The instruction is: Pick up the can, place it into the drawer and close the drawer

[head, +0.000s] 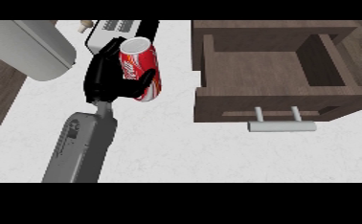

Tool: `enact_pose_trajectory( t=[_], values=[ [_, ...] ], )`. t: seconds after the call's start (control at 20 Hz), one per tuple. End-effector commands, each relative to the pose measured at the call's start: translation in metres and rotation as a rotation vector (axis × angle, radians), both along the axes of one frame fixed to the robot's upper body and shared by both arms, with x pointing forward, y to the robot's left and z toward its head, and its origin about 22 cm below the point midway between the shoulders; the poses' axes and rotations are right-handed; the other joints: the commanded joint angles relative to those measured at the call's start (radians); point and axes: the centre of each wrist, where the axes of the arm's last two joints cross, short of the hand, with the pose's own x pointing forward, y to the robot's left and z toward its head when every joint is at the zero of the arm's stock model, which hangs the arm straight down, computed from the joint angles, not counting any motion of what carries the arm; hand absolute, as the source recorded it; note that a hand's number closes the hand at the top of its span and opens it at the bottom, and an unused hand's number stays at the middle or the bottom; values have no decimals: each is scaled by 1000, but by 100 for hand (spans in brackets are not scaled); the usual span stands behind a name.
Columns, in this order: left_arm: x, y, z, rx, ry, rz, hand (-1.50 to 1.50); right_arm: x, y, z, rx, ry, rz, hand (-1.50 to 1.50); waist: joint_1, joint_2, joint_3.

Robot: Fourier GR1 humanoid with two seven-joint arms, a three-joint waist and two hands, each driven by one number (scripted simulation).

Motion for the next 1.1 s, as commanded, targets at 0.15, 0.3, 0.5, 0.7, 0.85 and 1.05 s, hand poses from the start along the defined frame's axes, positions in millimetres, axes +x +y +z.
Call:
enact_pose_trajectory(
  t=[0.15,0.3,0.5,0.7,0.85,1.05],
  values=[
    [10,-39,49,43,-18,1,150,-13,8,6,-12,8,-4,-150,-9,0,0],
    [19,-45,83,33,-40,0,150,0,-5,-6,12,15,-19,-150,-1,0,0],
    [26,-63,75,49,-16,-18,150,-3,3,17,-3,4,-3,-150,-6,2,0],
    [47,-84,114,56,-41,-16,150,-7,-10,-6,2,-5,-2,-150,-14,2,0],
    [44,-105,109,68,-31,-19,150,17,6,-11,-3,-4,32,-150,-11,3,0],
    [58,-128,131,75,-35,-9,150,2,-2,-2,8,-24,21,-150,-25,4,0]
  ],
)
